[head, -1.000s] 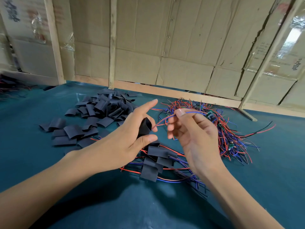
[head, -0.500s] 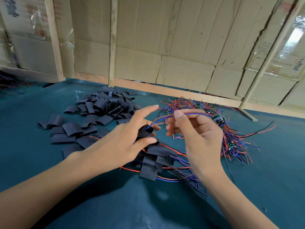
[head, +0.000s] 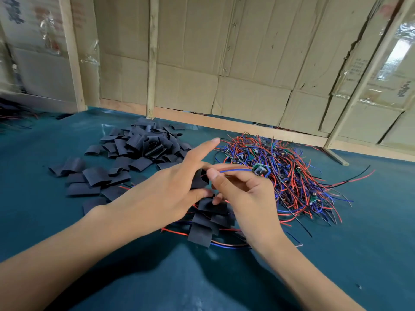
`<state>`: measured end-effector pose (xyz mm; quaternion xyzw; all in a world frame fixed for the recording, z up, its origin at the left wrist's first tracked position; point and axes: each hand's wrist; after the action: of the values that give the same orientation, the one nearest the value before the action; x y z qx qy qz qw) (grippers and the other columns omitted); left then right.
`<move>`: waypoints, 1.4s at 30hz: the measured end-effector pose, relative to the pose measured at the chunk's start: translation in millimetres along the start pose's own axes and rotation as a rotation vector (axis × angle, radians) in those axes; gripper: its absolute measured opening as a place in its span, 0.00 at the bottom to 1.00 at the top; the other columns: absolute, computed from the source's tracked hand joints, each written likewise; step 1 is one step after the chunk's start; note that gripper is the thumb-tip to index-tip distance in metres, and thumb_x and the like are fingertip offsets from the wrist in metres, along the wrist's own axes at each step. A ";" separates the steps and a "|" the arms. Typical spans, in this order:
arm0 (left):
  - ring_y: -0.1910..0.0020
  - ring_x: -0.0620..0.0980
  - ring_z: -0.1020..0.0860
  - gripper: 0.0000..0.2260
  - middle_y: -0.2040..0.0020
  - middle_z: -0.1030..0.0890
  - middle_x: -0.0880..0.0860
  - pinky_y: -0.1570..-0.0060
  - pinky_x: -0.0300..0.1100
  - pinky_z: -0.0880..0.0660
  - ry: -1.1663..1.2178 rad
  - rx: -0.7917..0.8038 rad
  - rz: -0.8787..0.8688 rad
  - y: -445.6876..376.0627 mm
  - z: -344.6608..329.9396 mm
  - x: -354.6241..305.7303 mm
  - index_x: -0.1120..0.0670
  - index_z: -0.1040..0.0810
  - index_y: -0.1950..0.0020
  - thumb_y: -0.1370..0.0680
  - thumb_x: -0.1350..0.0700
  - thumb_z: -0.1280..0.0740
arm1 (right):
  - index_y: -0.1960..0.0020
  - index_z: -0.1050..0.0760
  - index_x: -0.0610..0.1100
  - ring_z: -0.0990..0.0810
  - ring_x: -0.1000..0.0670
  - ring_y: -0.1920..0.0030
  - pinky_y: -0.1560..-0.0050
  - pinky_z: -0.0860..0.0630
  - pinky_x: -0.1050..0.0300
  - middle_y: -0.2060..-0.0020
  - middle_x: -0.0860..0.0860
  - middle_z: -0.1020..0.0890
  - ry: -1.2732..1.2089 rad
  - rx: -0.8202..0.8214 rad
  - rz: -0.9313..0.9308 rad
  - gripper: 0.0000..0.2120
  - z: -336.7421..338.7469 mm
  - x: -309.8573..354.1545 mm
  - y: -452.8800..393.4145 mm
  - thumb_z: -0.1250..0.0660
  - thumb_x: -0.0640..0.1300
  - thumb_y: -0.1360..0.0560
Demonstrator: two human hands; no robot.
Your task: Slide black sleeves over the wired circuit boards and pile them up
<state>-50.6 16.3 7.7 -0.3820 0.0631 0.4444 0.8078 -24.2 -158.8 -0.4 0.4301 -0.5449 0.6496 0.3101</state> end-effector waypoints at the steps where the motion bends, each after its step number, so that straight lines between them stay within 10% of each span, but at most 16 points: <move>1: 0.54 0.29 0.23 0.44 0.32 0.29 0.32 0.48 0.28 0.30 0.008 0.008 -0.003 -0.5 -0.4 0.0 0.21 0.63 0.32 0.21 0.55 0.32 | 0.54 0.14 0.45 0.20 0.47 0.65 0.62 0.22 0.51 0.57 0.49 0.13 -0.012 -0.002 -0.007 0.04 -0.2 0.3 -0.4 0.28 0.40 0.23; 8: 0.45 0.22 0.31 0.39 0.40 0.32 0.36 0.47 0.19 0.35 0.053 -0.009 -0.090 -4.3 -7.9 -0.8 0.45 0.51 0.24 0.24 0.69 0.33 | 0.52 0.17 0.36 0.21 0.49 0.67 0.65 0.21 0.55 0.51 0.47 0.14 0.012 0.068 -0.050 0.04 -12.2 -0.4 4.6 0.28 0.38 0.24; 13: 0.31 0.35 0.36 0.43 0.31 0.37 0.43 0.33 0.29 0.39 0.051 -0.007 -0.031 0.2 -6.4 9.0 0.34 0.61 0.24 0.25 0.41 0.30 | 0.60 0.17 0.37 0.18 0.49 0.64 0.62 0.20 0.52 0.54 0.48 0.13 0.017 -0.022 -0.070 0.05 -7.4 -0.2 1.8 0.27 0.35 0.26; 19: 0.58 0.43 0.18 0.19 0.54 0.17 0.43 0.54 0.40 0.24 0.224 -0.099 0.138 -2.4 -4.2 13.2 0.40 0.30 0.33 0.22 0.40 0.34 | 0.57 0.18 0.36 0.19 0.44 0.68 0.64 0.21 0.53 0.55 0.38 0.16 -0.242 -0.105 -0.104 0.04 3.2 2.1 -5.1 0.27 0.37 0.27; 25: 0.73 0.43 0.27 0.12 0.66 0.19 0.52 0.73 0.34 0.32 0.792 -0.133 0.290 -11.5 3.2 5.7 0.47 0.16 0.44 0.27 0.52 0.29 | 0.48 0.16 0.40 0.22 0.46 0.70 0.64 0.21 0.52 0.59 0.40 0.23 -0.418 -0.072 -0.087 0.08 3.2 7.2 -7.3 0.30 0.33 0.24; 30: 0.66 0.48 0.27 0.11 0.64 0.20 0.54 0.71 0.35 0.32 0.994 -0.026 0.423 -11.1 3.2 9.0 0.53 0.13 0.51 0.31 0.50 0.25 | 0.42 0.22 0.34 0.19 0.47 0.67 0.58 0.19 0.53 0.60 0.47 0.23 -0.452 0.172 -0.108 0.20 6.3 13.1 -6.9 0.25 0.34 0.33; 42: 0.65 0.46 0.24 0.13 0.64 0.19 0.54 0.53 0.48 0.29 1.182 0.019 0.512 -10.6 5.0 4.0 0.57 0.14 0.57 0.36 0.51 0.20 | 0.56 0.19 0.37 0.17 0.46 0.65 0.59 0.17 0.54 0.66 0.44 0.19 -0.525 0.257 -0.170 0.13 4.9 6.6 -5.8 0.19 0.38 0.37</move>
<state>-41.2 19.0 15.4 -0.5283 0.5906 0.3369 0.5085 -20.9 -162.8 8.3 0.6632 -0.4819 0.5513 0.1550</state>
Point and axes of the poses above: each hand's wrist, its own y-axis away from the middle knuckle, its own z-axis out of the back of the hand, x = y × z
